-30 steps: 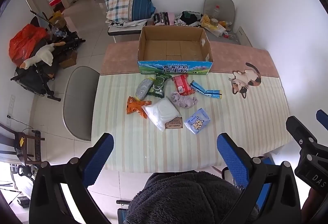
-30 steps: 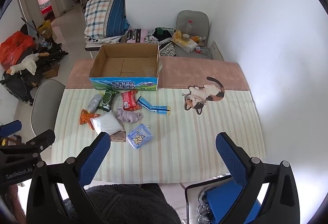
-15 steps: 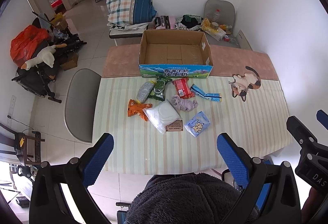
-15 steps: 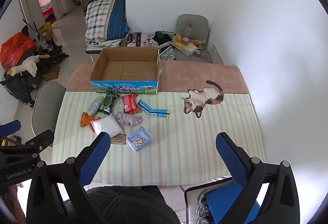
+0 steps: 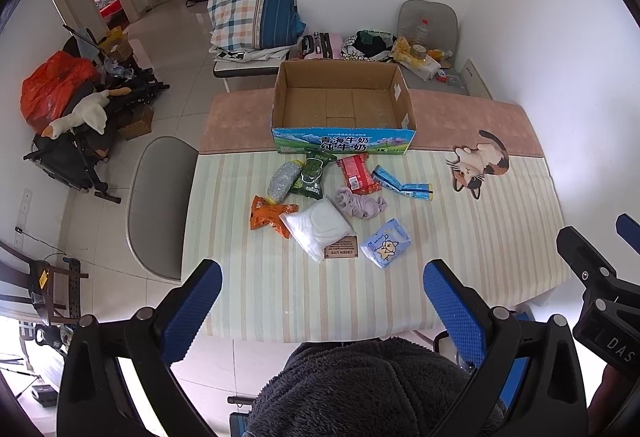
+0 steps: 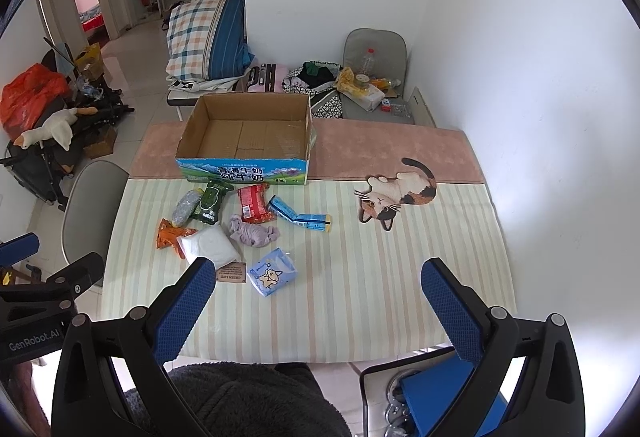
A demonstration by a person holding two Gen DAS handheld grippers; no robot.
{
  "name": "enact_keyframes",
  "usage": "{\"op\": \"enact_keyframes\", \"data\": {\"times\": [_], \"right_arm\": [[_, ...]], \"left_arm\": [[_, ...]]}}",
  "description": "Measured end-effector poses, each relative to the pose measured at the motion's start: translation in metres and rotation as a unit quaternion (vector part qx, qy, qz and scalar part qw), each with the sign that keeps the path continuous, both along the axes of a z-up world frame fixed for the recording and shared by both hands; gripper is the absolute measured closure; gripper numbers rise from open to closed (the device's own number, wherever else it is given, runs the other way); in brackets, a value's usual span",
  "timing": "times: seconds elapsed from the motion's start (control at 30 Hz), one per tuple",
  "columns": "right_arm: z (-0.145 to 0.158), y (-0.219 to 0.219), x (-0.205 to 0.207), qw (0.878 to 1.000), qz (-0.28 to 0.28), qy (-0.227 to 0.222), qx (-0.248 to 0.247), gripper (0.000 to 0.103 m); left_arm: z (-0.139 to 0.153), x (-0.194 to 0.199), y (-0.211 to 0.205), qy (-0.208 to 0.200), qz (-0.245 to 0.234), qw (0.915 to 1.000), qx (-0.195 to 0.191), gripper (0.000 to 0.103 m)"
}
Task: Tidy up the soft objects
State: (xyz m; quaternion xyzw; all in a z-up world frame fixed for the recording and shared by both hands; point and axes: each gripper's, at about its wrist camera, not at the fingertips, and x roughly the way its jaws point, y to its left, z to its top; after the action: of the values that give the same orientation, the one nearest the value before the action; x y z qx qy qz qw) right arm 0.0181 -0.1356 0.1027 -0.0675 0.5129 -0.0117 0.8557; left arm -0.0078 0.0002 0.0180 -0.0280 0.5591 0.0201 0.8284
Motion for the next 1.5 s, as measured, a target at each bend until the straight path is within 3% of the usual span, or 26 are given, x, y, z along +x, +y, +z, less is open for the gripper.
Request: {"op": "enact_keyframes", "data": {"times": [1.5], "right_arm": [[-0.007,0.003,0.007,1.000,0.008,0.001,0.002,0.000]], "left_arm": [[0.006,0.008,-0.002,-0.008,0.001,1.0000,0.000,0.000]]}}
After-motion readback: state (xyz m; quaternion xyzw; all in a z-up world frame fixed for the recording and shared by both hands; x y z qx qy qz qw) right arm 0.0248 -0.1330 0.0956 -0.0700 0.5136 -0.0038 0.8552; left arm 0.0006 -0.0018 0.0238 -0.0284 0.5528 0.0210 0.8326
